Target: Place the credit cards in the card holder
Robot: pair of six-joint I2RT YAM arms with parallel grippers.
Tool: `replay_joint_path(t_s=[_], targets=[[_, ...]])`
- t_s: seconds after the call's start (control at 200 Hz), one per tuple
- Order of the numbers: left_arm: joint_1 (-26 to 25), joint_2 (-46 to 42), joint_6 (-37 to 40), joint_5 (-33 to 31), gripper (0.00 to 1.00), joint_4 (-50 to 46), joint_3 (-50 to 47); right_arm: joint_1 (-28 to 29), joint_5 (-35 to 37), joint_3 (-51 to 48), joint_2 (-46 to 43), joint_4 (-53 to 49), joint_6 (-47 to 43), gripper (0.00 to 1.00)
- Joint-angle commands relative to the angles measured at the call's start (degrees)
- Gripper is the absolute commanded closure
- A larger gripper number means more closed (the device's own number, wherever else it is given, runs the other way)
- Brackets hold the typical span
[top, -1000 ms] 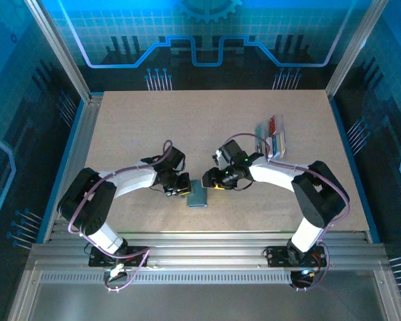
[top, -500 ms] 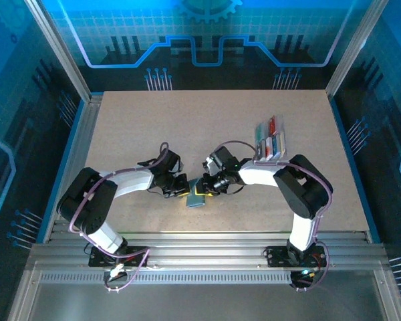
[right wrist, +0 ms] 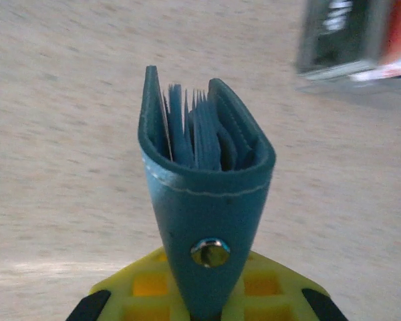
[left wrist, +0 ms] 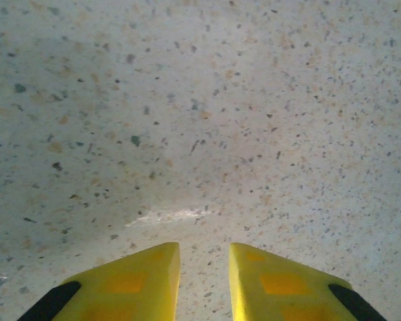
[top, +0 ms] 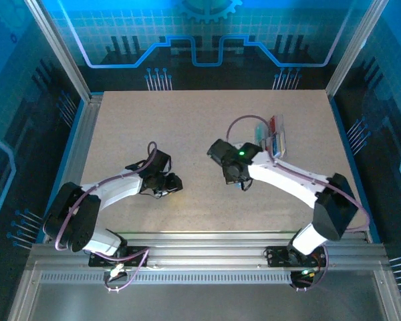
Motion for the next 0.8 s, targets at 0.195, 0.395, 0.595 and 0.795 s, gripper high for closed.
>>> replay_joint_path(t_s=[0.195, 0.395, 0.595, 0.795], targets=[[0.6, -1.7, 1.3, -0.7, 0.73, -4.5, 0.3, 11.0, 1.8, 12.0, 23.1, -6.3, 0.6, 0.8], [0.8, -3.0, 1.5, 1.3, 0.72, -4.9, 0.9, 9.8, -13.8, 15.1, 21.1, 7.2, -8.1, 0.44], [-0.9, -1.6, 4.9, 4.7, 0.7, -5.1, 3.9, 1.6, -26.3, 3.8, 5.5, 14.9, -11.9, 0.42], [-7.6, 5.4, 5.7, 6.3, 0.66, -3.2, 10.6, -8.3, -25.7, -5.8, -3.8, 13.6, -16.2, 0.52]])
